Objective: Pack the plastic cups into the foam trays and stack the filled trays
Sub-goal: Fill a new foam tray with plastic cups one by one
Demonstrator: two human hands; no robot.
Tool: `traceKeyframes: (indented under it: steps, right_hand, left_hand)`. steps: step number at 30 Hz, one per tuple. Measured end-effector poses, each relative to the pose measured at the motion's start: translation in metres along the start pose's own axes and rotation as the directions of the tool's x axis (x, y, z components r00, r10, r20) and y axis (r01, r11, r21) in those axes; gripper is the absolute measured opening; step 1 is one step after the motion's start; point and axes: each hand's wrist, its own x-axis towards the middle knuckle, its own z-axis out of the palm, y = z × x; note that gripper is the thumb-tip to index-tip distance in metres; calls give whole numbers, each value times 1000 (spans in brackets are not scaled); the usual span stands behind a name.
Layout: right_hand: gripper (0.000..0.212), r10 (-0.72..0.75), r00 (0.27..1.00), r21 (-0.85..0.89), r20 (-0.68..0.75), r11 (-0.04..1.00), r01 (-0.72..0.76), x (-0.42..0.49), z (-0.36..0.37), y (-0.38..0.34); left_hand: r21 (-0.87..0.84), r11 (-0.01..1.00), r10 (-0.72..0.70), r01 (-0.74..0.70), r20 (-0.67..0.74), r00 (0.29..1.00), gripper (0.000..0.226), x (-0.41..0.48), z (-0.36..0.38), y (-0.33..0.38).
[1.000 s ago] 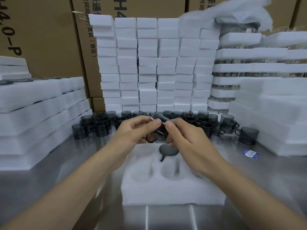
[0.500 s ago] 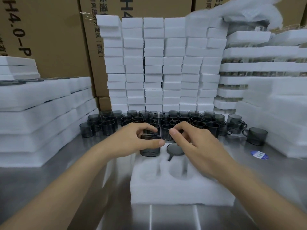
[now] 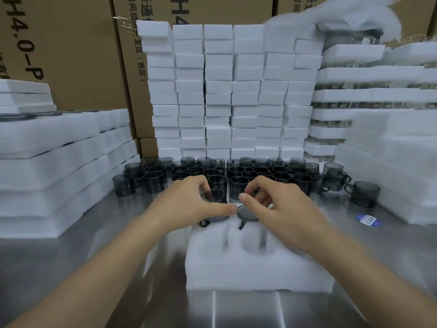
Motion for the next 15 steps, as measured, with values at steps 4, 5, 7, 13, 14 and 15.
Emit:
traceKeyframes:
  steps: [4,5,7,13,14,15]
  right_hand:
    - [40,3,1000,-17,9,1000,-3,-1,0,-1]
    - [40,3,1000,-15,7,1000,-3,-1,0,-2]
    - [41,2,1000,0,-4,1000,-2,-2,-1,-2]
    - [30,12,1000,-9,11,1000,-12,-1,-1,-2]
    - [29,8,1000,-20,14,1000,-8,-1,-1,-2]
    - [29,3,1000,-26,17,1000,-3,-1,-1,-1]
  left_hand:
    - [150,988,17,-22,32,999,88,-6,4,7]
    - [194,981,29,-31,13,1000,85,-6,5,8]
    - [255,966,67,-52,-51,996,80,-7,5,8]
    - [114,975,198,-192,-35,980,38,-4,7,4]
    - [115,973,195,-198,38,980,38,-4,10,4]
    - [81,977,189,-197,104,977,39,-3,14,5]
